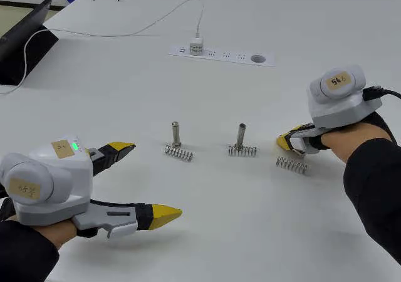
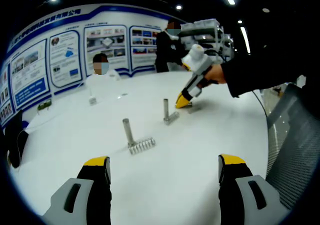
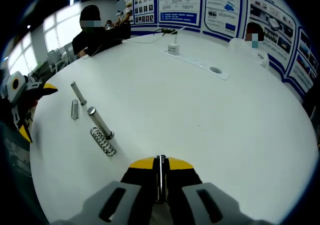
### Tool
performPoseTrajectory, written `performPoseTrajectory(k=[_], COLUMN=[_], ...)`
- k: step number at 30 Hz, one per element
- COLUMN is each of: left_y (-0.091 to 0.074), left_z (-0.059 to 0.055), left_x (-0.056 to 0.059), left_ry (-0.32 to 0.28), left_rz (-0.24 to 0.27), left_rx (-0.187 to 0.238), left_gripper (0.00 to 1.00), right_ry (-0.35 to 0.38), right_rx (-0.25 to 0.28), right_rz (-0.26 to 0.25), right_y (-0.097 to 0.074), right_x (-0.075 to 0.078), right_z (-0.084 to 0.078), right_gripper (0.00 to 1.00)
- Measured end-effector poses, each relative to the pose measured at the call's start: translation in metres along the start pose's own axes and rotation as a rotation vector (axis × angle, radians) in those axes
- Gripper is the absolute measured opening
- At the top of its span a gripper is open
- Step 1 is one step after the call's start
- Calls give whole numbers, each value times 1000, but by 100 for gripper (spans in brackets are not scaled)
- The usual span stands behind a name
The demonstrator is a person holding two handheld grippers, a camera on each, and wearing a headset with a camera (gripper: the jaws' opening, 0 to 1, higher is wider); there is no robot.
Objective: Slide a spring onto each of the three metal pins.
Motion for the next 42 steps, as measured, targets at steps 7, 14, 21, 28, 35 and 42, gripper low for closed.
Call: performPoseTrajectory(k=[7, 14, 21, 28, 35, 42], left_y=[-2, -5, -4, -5, -6, -6], left_z=[6, 10, 15, 20, 23, 26], left_x=[0, -1, 3, 5, 6, 7], left_ry=[14, 21, 34, 48, 59, 63], left_rz=[0, 8, 3, 0, -4, -4], left_rx=[5, 10, 17, 20, 19, 21], left_gripper=[90, 90, 90, 90, 90, 90], right_ry=[23, 43, 52, 58, 63, 65], right_rx=[47, 90, 126, 156, 176, 186], right_rz=[2, 14, 10, 0, 1, 7], right_y=[-8, -27, -42, -52, -56, -57], right_x=[-1, -4, -7, -7, -8, -8], right_z=[4, 11, 9, 4, 1, 1], right_gripper=[9, 9, 9, 9, 9, 9])
Point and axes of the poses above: the centre of the closed fingertips' face, and the gripper's own axes: y roughly forward along the fingers, x roughly to its right, z roughly out of its top, the point moved 3 cm from there along -y, roughly backward along the fingers, and after that the axes turned 10 degrees about y, right-handed, at the moved point
